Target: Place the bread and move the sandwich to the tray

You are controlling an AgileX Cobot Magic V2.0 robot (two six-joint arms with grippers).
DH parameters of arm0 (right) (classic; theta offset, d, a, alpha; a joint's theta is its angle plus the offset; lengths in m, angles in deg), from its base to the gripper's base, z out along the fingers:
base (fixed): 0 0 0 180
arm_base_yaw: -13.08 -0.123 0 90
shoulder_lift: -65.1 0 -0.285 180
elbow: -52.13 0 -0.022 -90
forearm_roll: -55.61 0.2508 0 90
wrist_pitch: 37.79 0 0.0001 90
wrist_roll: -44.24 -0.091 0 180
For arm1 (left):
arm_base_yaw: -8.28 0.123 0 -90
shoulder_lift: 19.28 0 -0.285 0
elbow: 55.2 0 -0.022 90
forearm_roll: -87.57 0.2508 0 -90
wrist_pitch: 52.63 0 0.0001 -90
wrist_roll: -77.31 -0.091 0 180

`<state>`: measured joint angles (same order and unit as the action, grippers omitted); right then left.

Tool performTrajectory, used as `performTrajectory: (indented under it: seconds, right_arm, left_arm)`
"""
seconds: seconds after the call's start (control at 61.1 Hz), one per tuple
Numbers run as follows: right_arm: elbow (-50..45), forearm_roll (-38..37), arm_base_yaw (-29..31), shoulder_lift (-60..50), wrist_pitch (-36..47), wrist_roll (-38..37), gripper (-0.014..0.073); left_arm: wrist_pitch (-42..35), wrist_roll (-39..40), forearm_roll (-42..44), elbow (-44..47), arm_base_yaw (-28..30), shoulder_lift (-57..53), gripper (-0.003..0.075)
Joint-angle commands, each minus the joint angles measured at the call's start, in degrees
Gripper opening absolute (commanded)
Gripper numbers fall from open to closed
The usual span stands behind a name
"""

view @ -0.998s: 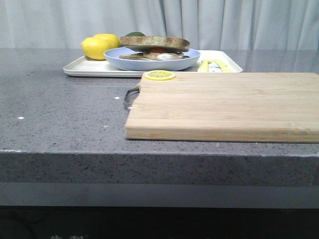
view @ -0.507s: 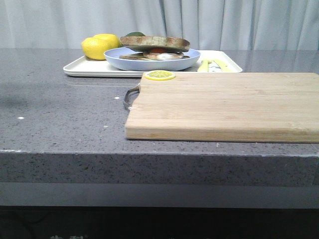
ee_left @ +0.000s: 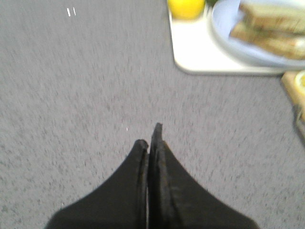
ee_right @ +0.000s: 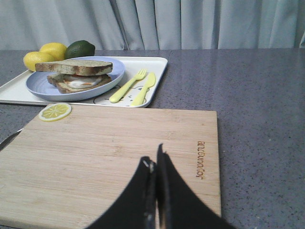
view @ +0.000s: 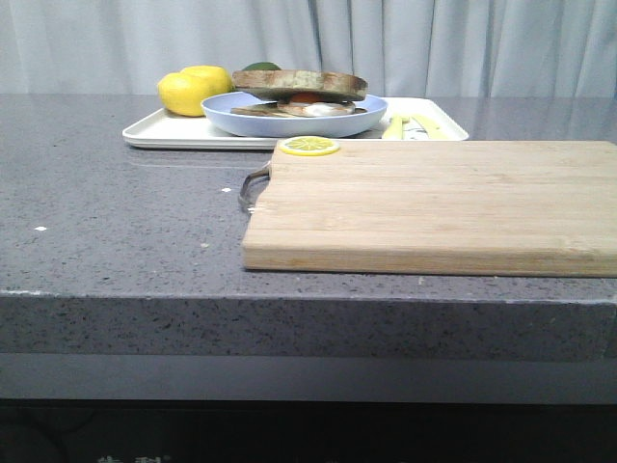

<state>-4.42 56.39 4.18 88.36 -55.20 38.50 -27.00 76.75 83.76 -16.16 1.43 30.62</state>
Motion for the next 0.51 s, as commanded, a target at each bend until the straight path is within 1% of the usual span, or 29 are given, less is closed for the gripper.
performTrajectory:
  seconds: [0.0, 0.131, 0.262, 0.343, 0.491]
  right_arm:
    - [1.36, -0.12, 0.23, 0.43, 4.83, -0.04, -0.0060]
    - [1.36, -0.12, 0.23, 0.43, 4.83, -0.04, -0.0060]
    - [1.36, -0.12, 0.23, 0.43, 4.83, -0.04, -0.0060]
    - [1.36, -0.12, 0.23, 0.43, 4.83, -0.04, -0.0060]
    - [1.36, -0.12, 0.23, 0.43, 4.83, -0.04, -0.0060]
  left_arm:
    - [-10.51, 0.56, -0.18, 3.40, -0.19, -7.73, -0.0020]
    - [-15.24, 0.56, -0.18, 8.88, -0.19, -17.46, -0.0020]
    - [-15.60, 0.56, -0.18, 11.82, -0.19, -23.52, -0.0020]
    - [-15.60, 0.56, -0.18, 12.70, -0.19, -25.56, -0.0020]
    - [-15.60, 0.56, -0.18, 13.55, -0.19, -25.69, -0.0020]
